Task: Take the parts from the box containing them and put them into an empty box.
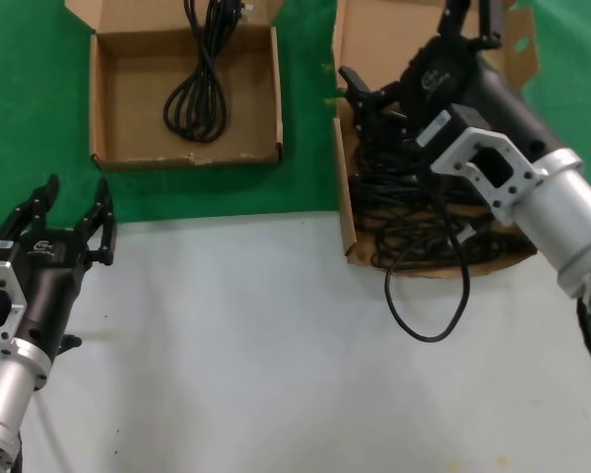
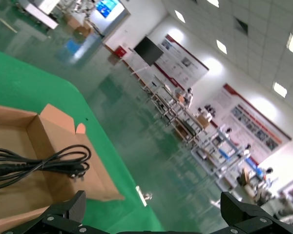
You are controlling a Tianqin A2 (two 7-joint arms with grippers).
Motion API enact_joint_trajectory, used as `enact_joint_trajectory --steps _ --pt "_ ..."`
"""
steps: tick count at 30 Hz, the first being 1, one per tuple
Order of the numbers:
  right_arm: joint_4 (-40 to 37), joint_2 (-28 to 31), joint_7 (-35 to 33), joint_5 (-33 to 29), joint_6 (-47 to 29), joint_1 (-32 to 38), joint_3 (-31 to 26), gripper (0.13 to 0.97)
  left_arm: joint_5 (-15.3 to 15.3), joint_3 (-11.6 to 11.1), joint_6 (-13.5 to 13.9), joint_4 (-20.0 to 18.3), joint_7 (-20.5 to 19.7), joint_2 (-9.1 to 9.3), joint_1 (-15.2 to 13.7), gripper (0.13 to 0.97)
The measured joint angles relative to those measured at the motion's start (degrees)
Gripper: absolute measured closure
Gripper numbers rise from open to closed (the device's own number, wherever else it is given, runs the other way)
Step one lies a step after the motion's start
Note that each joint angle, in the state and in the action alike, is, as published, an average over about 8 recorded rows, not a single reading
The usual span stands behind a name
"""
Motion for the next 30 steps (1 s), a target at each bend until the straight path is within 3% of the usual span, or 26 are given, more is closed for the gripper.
enact_joint_trajectory --steps 8,16,25,30 --pt "-0.35 -0.21 3.15 2.63 0.95 -3.29 1.79 0.129 -0.01 -0.1 -0.14 -0.05 0.01 0.04 0.15 0.668" --pt "-0.7 -0.42 6.31 5.3 1.92 -6.59 3.59 0.129 -0.03 -0.19 -0.28 -0.11 0.02 0.07 0.31 0.453" --pt "-1.1 -0.66 9.83 8.24 2.99 -10.26 5.6 0.129 -0.04 -0.3 -0.43 -0.17 0.04 0.11 0.47 0.281" --pt "-1.31 -0.79 11.8 9.9 3.59 -12.31 6.71 0.129 -0.05 -0.36 -0.52 -0.2 0.04 0.13 0.57 0.268"
